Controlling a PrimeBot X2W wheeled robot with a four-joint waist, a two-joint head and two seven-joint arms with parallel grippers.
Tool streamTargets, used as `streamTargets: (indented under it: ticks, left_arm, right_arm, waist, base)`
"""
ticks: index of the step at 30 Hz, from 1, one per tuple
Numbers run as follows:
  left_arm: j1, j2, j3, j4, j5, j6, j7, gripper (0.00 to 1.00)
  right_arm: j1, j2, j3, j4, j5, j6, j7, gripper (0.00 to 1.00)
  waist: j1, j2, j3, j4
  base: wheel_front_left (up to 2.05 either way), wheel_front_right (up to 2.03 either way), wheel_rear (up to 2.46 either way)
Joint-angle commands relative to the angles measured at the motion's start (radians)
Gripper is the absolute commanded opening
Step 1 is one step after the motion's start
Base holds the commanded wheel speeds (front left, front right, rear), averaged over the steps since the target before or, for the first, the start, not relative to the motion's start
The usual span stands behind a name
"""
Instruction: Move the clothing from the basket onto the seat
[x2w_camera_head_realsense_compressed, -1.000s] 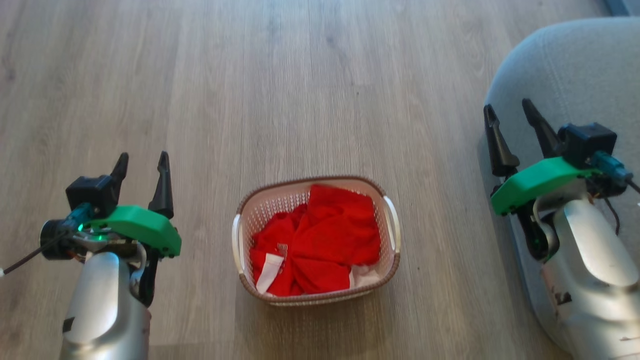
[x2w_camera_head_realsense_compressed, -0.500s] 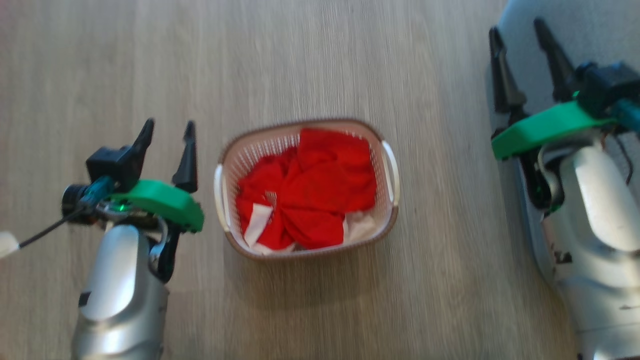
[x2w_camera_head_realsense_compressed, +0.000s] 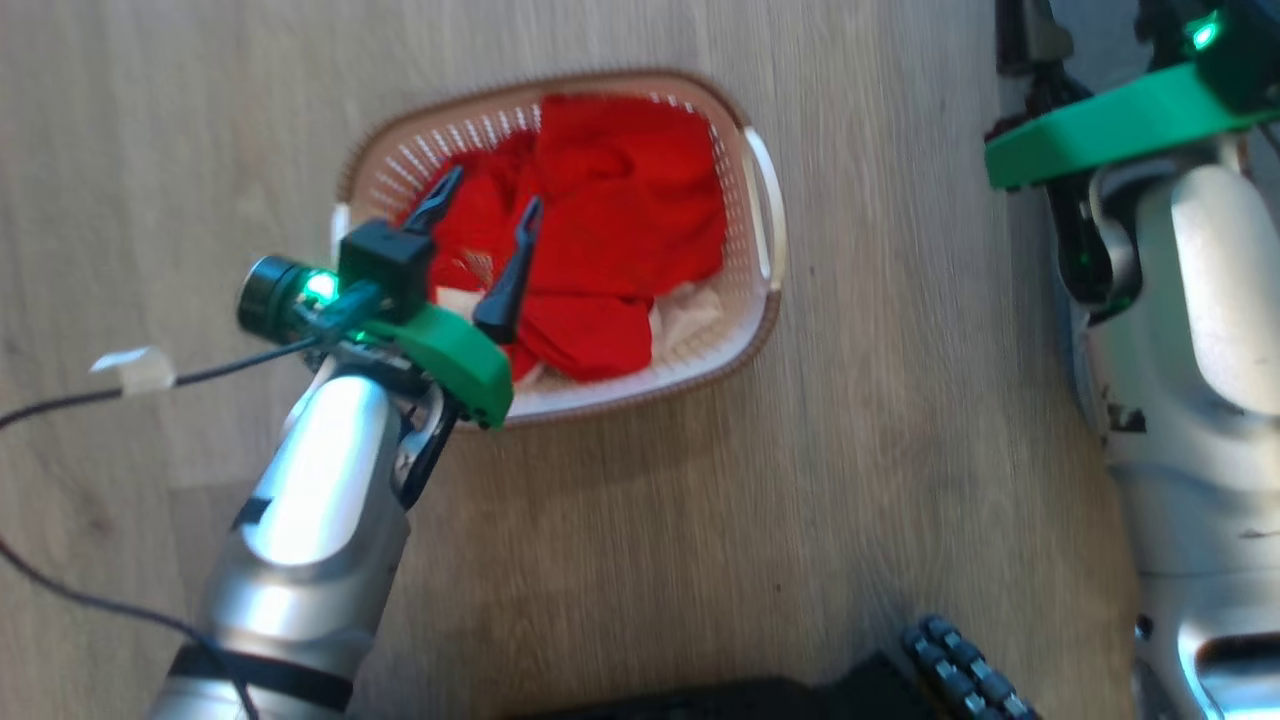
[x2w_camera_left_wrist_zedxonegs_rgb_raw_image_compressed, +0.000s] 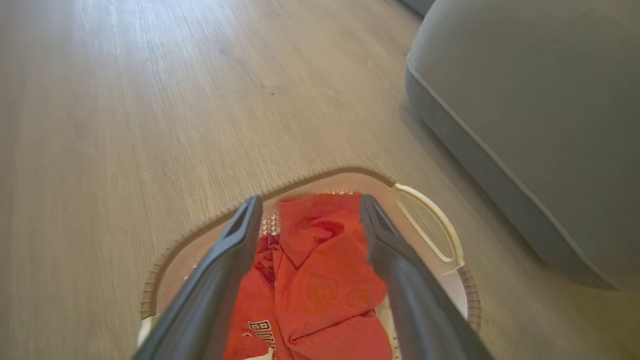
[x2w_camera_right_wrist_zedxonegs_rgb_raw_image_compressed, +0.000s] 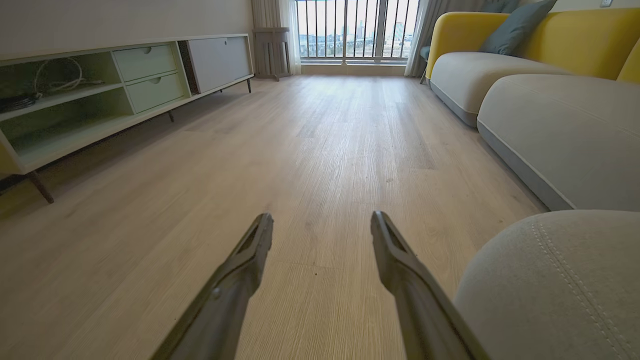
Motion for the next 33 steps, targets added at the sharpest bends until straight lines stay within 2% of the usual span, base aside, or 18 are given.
streamTargets:
  ticks: [1,9,18,25,33]
  left_arm:
    - [-0.007,0.023,0.015,-0.018,0.006,-0.001,-0.01,1.0]
    - [-0.133,0.056,-0.145,0.109,0.04,-0.001,-0.01,1.0]
    - [-0.308,0.111,-0.285,0.326,0.065,-0.001,-0.01,1.0]
    - [-0.432,0.139,-0.324,0.462,0.104,0.001,-0.009,1.0]
    - [-0.519,0.161,-0.357,0.564,0.136,0.027,-0.009,1.0]
  right_arm:
    - [-0.009,0.019,0.014,-0.037,-0.006,0.0,-0.007,1.0]
    - [-0.045,0.046,0.034,-0.047,-0.01,0.0,-0.007,1.0]
    - [-0.068,0.066,0.081,-0.072,0.006,0.0,-0.007,1.0]
    - [-0.065,0.068,0.115,-0.104,0.065,0.0,-0.007,1.0]
    - [-0.047,0.069,0.134,-0.132,0.116,0.0,-0.007,1.0]
  waist:
    - [-0.0003,0.0,0.058,-0.032]
    - [-0.0003,0.0,0.142,-0.086]
    - [-0.0003,0.0,0.231,-0.173]
    - [-0.0003,0.0,0.288,-0.235]
    - [-0.0003,0.0,0.333,-0.286]
  base:
    - [0.0,0.0,0.0]
    - [0.0,0.0,0.0]
    - [0.0,0.0,0.0]
    - [0.0,0.0,0.0]
    - [0.0,0.0,0.0]
